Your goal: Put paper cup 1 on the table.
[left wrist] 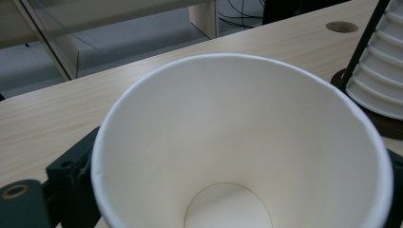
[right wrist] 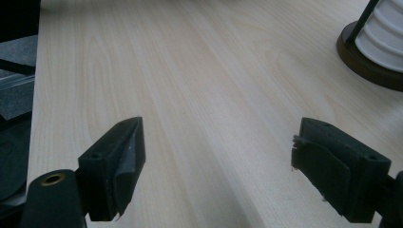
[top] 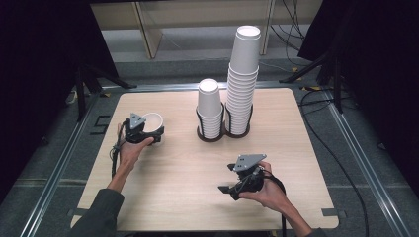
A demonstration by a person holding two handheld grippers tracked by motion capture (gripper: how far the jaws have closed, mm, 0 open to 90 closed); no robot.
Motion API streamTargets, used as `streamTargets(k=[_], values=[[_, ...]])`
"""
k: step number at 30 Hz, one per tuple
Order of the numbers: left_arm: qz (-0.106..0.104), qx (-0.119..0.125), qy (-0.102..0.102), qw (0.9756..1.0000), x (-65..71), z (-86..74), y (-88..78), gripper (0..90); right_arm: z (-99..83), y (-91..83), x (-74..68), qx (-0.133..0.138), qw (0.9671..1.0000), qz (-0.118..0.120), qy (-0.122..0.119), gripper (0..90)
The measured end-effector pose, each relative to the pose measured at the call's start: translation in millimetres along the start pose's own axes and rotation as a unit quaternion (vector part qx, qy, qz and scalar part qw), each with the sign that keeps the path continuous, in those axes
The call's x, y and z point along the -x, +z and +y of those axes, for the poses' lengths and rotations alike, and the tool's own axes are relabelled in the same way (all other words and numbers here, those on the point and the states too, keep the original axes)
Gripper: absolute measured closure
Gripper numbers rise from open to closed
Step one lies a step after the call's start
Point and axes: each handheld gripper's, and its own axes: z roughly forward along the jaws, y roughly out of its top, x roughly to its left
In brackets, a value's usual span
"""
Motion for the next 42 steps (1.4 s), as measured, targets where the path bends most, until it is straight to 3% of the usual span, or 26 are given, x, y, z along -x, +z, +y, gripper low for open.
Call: streamTargets(k=[12, 27, 32, 42], values=[[-0.005, 0.012, -0.006, 0.9999, -7.4, -15.3, -5.6, 11.1, -0.5, 0.0, 0.1, -0.001, 1.0, 0.002, 0.0, 18.3], [-0.007, -0.017, 0.003, 0.9998, -9.9, -31.5, -9.6, 14.0, -0.7, -0.8, -0.4, 0.0, 1.0, 0.004, 0.002, 18.4], [-0.008, -0.032, 0.006, 0.9994, -8.5, -37.1, -17.9, 14.0, -1.3, -1.6, -0.1, 0.002, 1.0, 0.002, 0.004, 18.4], [-0.012, -0.028, 0.002, 0.9995, 4.4, -40.2, -44.6, 14.1, -2.4, -5.3, 3.0, 0.009, 0.9998, -0.005, 0.017, 18.3]])
